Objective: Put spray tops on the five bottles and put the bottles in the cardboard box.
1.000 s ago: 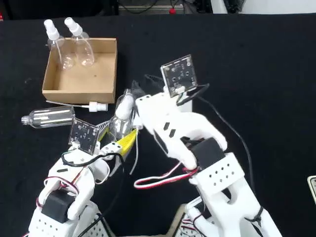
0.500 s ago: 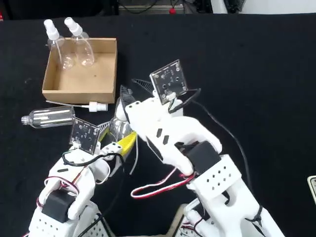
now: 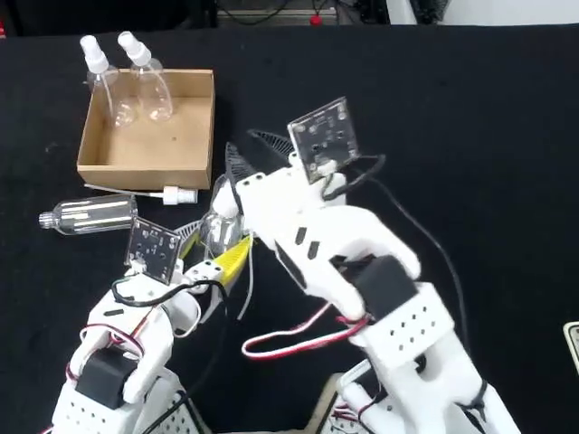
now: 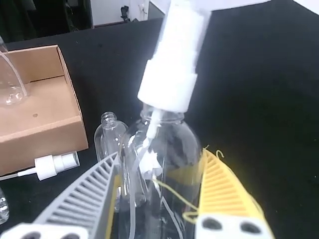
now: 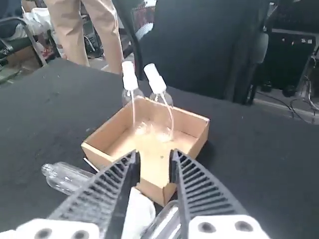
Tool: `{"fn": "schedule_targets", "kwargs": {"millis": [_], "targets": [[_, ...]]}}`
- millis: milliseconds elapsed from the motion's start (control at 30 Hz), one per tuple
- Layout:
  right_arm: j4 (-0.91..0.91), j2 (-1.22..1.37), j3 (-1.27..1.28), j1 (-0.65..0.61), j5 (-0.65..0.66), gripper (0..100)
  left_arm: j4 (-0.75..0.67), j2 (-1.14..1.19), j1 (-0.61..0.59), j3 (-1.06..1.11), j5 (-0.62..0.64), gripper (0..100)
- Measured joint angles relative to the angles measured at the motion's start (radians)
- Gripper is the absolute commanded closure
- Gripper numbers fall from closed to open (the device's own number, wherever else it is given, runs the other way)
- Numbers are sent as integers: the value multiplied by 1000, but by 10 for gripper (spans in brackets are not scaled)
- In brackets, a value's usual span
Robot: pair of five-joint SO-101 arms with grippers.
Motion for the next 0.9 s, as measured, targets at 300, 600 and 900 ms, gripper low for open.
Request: {"fn": "schedule_targets", "kwargs": {"millis": [300, 600, 900], "targets": [[158, -84, -127, 106, 2, 899, 0, 0, 0, 0, 0, 866], [172, -91, 147, 238, 2, 899, -74, 0, -183, -68, 0, 866], [-95, -91, 512, 239, 2, 900, -305, 5, -319, -80, 0, 866]]}}
